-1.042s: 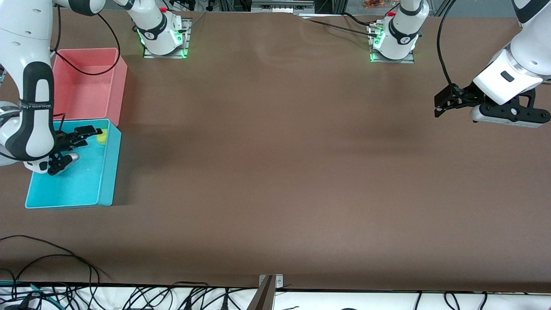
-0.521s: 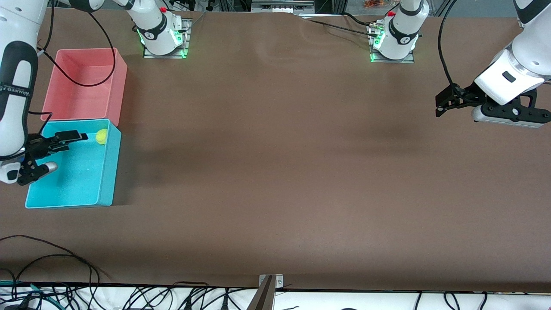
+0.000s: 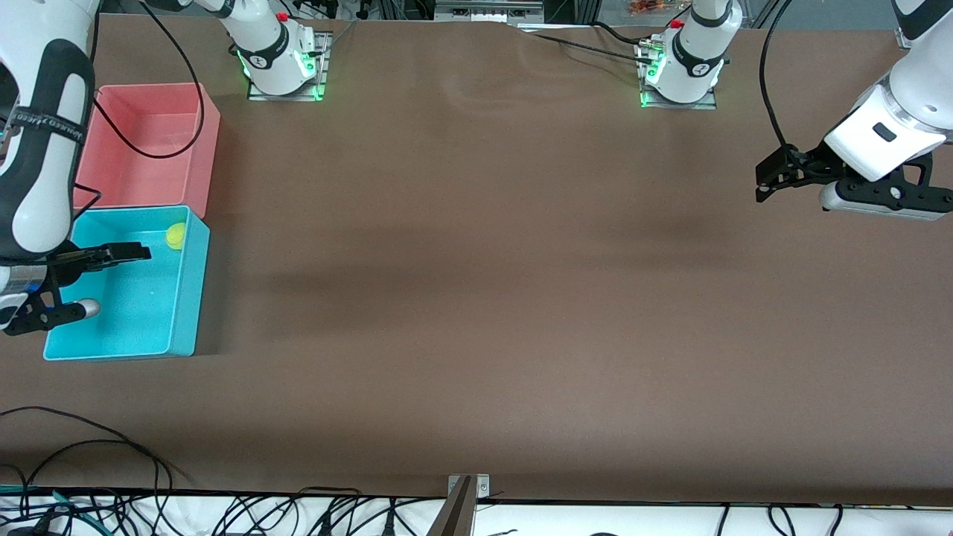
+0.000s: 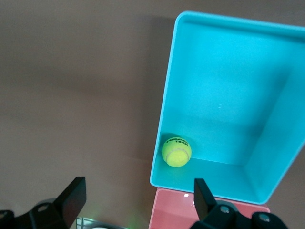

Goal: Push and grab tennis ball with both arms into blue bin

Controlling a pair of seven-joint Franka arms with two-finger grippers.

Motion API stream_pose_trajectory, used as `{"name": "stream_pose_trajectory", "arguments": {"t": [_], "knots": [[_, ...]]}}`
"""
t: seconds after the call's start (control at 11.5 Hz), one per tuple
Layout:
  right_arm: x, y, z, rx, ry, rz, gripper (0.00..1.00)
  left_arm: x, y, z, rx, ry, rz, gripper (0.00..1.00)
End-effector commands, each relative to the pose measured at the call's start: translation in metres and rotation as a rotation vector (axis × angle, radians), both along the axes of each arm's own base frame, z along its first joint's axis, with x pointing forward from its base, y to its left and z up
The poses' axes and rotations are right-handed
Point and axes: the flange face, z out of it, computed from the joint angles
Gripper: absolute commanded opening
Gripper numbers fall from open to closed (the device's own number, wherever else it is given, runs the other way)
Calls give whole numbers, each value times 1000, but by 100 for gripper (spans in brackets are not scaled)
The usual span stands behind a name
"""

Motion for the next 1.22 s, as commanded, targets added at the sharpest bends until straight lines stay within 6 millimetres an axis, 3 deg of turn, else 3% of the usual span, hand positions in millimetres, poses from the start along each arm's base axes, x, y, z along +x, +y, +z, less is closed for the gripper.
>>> {"name": "stream_pose_trajectory", "arguments": {"t": [0.0, 0.17, 0.26, 0.35, 0.52, 0.78, 0.95, 1.13], "knots": [[-1, 3, 48, -57, -66, -118, 100, -1, 1, 9, -25, 6, -13, 100], [-9, 10, 80, -39, -112, -126, 100, -1, 2, 8, -25, 8, -11, 100], [-12, 25, 86, -42, -101, -127, 100, -1, 2, 8, -25, 8, -11, 100], [-20, 34, 110, -26, -134, -163, 100, -1, 1, 8, -25, 8, -13, 100], [-37, 36, 128, 6, -194, -216, 100, -1, 2, 8, -25, 8, -11, 100], [-65, 72, 114, -100, -250, -240, 100, -1, 1, 8, -25, 8, -13, 100], [-97, 70, 113, -86, -335, -300, 100, 0, 1, 7, -27, 10, -13, 100], [-111, 60, 125, -79, -360, -322, 100, -1, 0, 7, -27, 10, -14, 100]]}}
